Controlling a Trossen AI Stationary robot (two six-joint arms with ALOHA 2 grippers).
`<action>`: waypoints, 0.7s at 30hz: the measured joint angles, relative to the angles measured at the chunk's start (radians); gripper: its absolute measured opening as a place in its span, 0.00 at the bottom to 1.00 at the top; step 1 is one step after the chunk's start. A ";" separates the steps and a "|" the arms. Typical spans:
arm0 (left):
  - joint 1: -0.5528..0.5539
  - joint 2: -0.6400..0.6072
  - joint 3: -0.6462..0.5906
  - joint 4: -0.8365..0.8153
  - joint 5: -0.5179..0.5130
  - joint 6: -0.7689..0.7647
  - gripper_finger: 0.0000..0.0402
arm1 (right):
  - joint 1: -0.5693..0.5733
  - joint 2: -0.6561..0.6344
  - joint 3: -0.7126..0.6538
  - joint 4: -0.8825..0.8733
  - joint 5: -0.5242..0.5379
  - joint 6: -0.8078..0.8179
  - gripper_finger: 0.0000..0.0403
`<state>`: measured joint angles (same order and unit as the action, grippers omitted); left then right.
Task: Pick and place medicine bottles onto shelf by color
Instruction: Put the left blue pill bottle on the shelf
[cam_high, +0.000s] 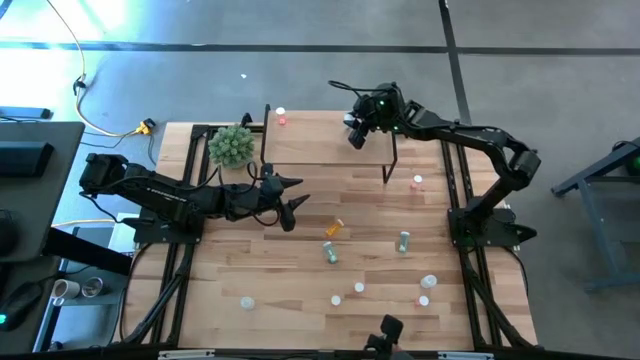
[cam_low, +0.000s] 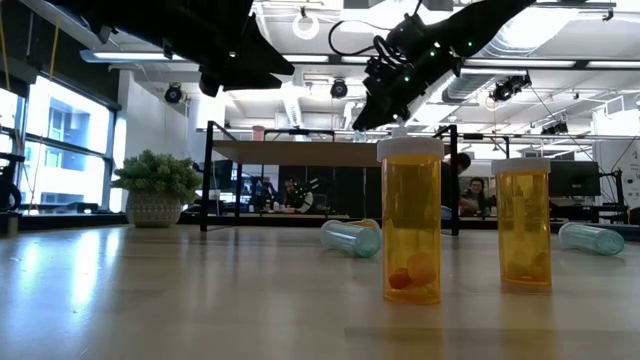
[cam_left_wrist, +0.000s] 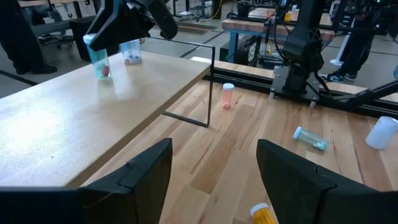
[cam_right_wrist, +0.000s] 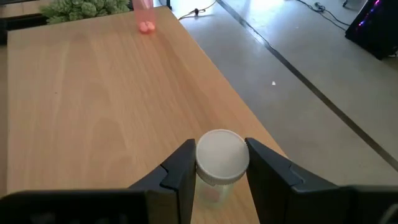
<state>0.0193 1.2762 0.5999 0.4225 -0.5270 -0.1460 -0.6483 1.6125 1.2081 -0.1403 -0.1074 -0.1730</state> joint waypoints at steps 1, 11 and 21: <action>0.000 0.000 0.000 0.000 0.000 0.000 0.56 | 0.000 0.003 0.000 0.000 0.000 0.000 0.27; 0.000 0.000 0.000 0.000 0.000 0.000 0.56 | 0.000 0.009 0.000 0.006 0.021 0.000 0.27; 0.000 0.000 0.000 -0.001 0.000 0.000 0.56 | 0.000 0.009 0.000 0.003 0.023 0.000 0.29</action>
<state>0.0193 1.2762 0.5999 0.4213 -0.5270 -0.1463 -0.6479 1.6215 1.2079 -0.1371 -0.0841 -0.1730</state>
